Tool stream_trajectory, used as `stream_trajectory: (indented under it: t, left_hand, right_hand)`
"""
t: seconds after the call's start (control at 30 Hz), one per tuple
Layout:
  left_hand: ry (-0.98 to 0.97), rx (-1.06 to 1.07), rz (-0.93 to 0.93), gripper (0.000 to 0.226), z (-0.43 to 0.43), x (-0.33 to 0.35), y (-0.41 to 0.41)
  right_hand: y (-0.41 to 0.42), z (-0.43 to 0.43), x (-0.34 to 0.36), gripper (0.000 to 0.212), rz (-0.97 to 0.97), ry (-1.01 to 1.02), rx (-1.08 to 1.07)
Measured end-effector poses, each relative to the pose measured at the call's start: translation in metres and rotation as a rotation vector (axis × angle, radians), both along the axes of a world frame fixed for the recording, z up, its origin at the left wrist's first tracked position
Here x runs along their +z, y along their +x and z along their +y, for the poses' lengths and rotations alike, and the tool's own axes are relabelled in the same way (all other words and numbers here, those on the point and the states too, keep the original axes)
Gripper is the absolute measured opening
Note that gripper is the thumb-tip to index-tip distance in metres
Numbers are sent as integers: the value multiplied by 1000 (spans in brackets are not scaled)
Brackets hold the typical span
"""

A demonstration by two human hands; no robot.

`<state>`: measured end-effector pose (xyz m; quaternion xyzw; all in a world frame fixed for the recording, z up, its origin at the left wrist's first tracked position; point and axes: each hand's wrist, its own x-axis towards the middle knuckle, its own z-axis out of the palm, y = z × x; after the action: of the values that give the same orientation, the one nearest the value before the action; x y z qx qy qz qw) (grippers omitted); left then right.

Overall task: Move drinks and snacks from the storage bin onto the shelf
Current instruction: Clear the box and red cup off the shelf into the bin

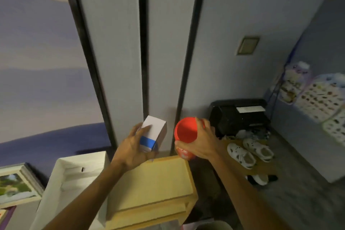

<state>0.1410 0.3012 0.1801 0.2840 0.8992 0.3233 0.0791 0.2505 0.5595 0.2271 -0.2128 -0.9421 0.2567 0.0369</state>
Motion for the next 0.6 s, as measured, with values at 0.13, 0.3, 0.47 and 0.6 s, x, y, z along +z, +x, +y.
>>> stream_trajectory:
  t: [0.13, 0.3, 0.47, 0.6]
  left_hand:
    - [43, -169, 26, 105, 31, 48, 15]
    - [75, -334, 24, 103, 94, 85, 63]
    - [89, -461, 15, 100, 149, 92, 130]
    - [55, -523, -1, 100, 177, 71, 181]
  right_hand:
    - [60, 10, 46, 131, 47, 29, -143]
    - [151, 34, 79, 135, 61, 53, -322]
    - [235, 58, 85, 135, 62, 15, -495]
    - [292, 68, 65, 136, 48, 0, -612]
